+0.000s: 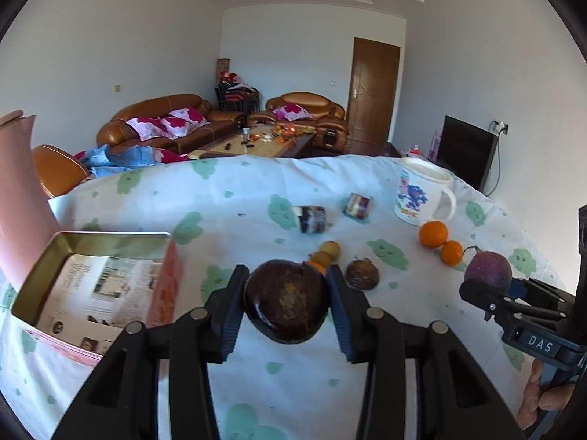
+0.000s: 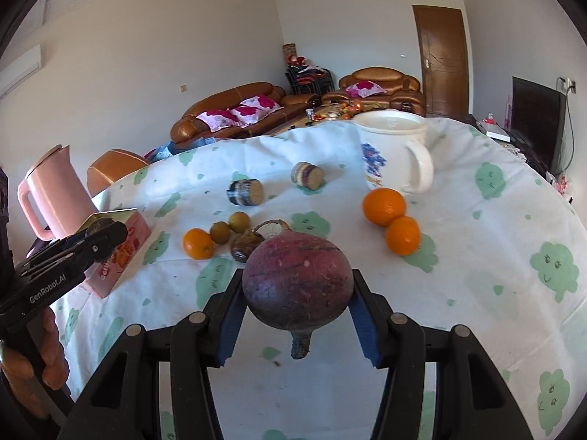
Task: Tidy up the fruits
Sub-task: 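Carry both fruits over the tin box and open both tools to drop them inside, then lift both open tools out of the tin box back toward the fruits, then grasp a dark brown round fruit with the right tool while the left tool grasps an orange, then carry the brown fruit and the orange over the tin box with both tools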
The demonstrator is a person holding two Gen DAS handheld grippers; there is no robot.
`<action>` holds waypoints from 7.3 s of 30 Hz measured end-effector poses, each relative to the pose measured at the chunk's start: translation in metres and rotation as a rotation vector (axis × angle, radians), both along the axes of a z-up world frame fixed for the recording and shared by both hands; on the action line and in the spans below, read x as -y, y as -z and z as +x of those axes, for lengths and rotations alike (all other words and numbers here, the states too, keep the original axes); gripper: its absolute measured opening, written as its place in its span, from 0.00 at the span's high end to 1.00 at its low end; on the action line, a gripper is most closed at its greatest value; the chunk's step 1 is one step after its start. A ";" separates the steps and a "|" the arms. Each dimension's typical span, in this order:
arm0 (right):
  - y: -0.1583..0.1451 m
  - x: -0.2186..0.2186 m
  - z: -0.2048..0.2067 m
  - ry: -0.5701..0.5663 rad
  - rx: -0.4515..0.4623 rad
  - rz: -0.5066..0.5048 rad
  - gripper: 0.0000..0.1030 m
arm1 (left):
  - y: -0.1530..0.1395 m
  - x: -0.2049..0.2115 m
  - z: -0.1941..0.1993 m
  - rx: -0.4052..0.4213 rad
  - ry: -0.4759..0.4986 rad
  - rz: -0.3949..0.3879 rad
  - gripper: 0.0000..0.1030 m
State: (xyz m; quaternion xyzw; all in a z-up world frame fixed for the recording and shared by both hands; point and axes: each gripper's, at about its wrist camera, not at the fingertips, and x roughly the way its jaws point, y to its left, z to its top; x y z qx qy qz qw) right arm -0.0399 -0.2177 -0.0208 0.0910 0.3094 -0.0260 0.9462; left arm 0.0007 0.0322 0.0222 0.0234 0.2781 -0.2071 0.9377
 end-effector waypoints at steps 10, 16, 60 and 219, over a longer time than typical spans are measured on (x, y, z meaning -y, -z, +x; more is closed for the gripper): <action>-0.021 -0.113 0.058 -0.188 0.082 0.001 0.46 | -0.001 -0.099 0.047 0.044 -0.222 0.030 0.57; -0.023 -0.188 0.100 -0.307 0.113 -0.011 0.46 | 0.012 -0.147 0.067 0.037 -0.395 0.061 0.57; -0.008 -0.191 0.117 -0.045 0.300 -0.125 0.26 | 0.028 -0.162 0.073 0.077 -0.606 0.137 0.02; -0.009 -0.018 0.051 0.089 0.240 -0.191 0.59 | 0.027 0.015 0.027 0.040 -0.191 0.107 0.60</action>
